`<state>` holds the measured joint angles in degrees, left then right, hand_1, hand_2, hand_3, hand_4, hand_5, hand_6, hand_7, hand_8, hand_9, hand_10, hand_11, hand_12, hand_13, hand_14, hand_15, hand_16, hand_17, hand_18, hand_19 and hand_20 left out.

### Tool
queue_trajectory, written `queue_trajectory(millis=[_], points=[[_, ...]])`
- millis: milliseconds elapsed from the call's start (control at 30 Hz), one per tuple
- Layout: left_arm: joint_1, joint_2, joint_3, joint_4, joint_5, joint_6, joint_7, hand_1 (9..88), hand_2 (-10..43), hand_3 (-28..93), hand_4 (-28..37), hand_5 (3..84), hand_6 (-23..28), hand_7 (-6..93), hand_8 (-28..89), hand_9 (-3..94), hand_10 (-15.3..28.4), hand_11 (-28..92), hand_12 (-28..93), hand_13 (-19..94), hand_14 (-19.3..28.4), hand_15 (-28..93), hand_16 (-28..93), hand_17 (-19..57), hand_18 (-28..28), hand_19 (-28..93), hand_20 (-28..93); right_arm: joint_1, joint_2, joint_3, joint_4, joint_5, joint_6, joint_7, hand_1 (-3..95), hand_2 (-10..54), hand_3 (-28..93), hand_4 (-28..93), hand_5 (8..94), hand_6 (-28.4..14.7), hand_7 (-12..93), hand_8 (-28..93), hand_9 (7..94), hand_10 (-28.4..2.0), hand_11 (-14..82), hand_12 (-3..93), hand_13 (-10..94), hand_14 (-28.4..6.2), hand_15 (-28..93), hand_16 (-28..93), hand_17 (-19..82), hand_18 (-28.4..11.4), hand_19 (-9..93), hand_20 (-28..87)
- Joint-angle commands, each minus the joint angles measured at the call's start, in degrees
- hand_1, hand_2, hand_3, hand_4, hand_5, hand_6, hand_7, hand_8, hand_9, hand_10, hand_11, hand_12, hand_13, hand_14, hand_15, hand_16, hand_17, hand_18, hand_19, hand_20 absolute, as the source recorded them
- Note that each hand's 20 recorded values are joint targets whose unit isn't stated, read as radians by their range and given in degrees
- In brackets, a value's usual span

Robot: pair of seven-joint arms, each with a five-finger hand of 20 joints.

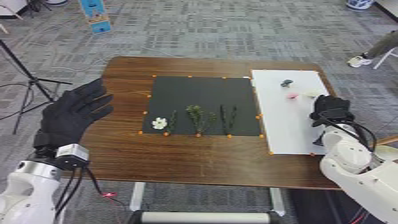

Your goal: Arrange flowers

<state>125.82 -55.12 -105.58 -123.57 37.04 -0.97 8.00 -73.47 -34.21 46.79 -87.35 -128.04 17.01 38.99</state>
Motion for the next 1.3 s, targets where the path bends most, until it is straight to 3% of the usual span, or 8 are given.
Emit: queue_trajectory(millis=[33,367,467,567,767,967,1200,1300], points=[[0.9,-0.42,-0.73,-0.73,-0.13,0.46,-0.27,22.0,-5.3,72,-28.3,35.8,4.2,20.3,-10,29.1,12.0,22,18,24,13.9,31,2,-9.0,21.4,45,12,-1.0,-0.8,-0.5,-0.4,-1.4,-0.8,0.5,52.6,-9.5,79,-28,71.6,3.4,43,3,80.0,-5.3,28.9,49.5,67,-7.0,86,36,29,-18.9,78,52],[1.8,-0.76,-1.47,-1.16,0.1,0.87,0.43,21.9,-5.3,72,-28.3,35.9,4.3,20.1,-10,29.1,12.0,22,18,24,13.8,31,2,-9.0,21.4,45,12,1.8,-1.6,-3.6,-0.5,-4.8,13.9,-3.0,54.1,-9.5,78,-28,74.7,2.8,41,2,82.1,-4.9,30.2,50.4,70,-7.0,88,37,30,-19.2,79,53],[2.6,-1.53,-1.32,-1.49,-0.11,2.21,1.41,21.9,-5.3,72,-28.3,35.8,4.2,20.1,-9,29.1,12.0,23,18,24,13.8,31,2,-9.0,21.4,45,12,6.1,-3.6,-6.8,-0.9,-3.3,18.2,-7.6,54.1,-9.5,79,-28,74.6,2.7,41,3,81.9,-5.0,30.4,50.7,70,-7.0,88,37,30,-19.2,79,53],[2.2,-1.51,-0.93,-1.33,0.03,2.02,1.11,21.8,-5.4,72,-28.3,35.7,4.1,20.0,-9,29.0,11.9,22,18,24,13.8,31,2,-9.0,21.4,45,12,13.2,-6.4,-13.1,0.0,-1.3,20.7,-13.3,54.0,-9.5,79,-28,74.6,2.7,41,3,81.7,-4.9,30.5,50.9,70,-7.1,88,37,30,-19.1,79,53],[0.5,-0.55,-0.23,-1.06,0.58,3.13,1.55,21.8,-5.6,72,-28.3,34.7,3.9,19.8,-9,27.8,11.7,22,18,23,13.6,30,2,-9.0,21.6,44,12,29.3,-15.7,-27.3,5.3,2.6,21.5,-17.6,53.8,-9.5,79,-28,74.2,3.0,42,3,81.5,-4.7,30.4,50.9,69,-6.9,88,38,30,-18.9,79,53],[-0.9,0.06,0.7,-0.74,0.65,2.96,1.82,21.7,-5.8,72,-28.3,34.5,3.9,19.8,-9,26.1,11.2,21,18,21,13.2,26,2,-9.0,21.7,44,11,40.1,-23.7,-39.0,9.5,5.9,22.9,-20.2,53.5,-9.5,79,-28,74.1,3.3,42,3,81.7,-4.6,30.3,50.5,69,-7.0,89,38,30,-18.8,79,53],[-1.8,1.16,0.8,-0.91,0.84,2.91,2.36,21.7,-5.9,72,-28.3,34.5,3.8,19.7,-9,26.2,11.3,21,18,22,13.3,26,3,-9.2,21.7,44,11,45.3,-29.1,-47.2,12.1,7.3,22.3,-21.1,53.1,-9.5,80,-28,74.1,3.4,42,2,81.8,-4.4,30.2,50.3,70,-6.9,89,38,30,-18.6,78,53],[-3.1,1.62,1.36,-0.34,0.72,2.4,2.04,21.7,-5.9,72,-28.3,35.0,4.0,20.0,-9,26.6,11.4,21,18,22,13.5,28,4,-9.1,21.5,45,12,45.3,-30.5,-48.2,13.0,7.2,21.7,-20.9,53.0,-9.5,80,-28,73.9,3.4,42,2,81.8,-4.2,30.2,50.4,70,-6.9,89,38,30,-18.6,78,53]])
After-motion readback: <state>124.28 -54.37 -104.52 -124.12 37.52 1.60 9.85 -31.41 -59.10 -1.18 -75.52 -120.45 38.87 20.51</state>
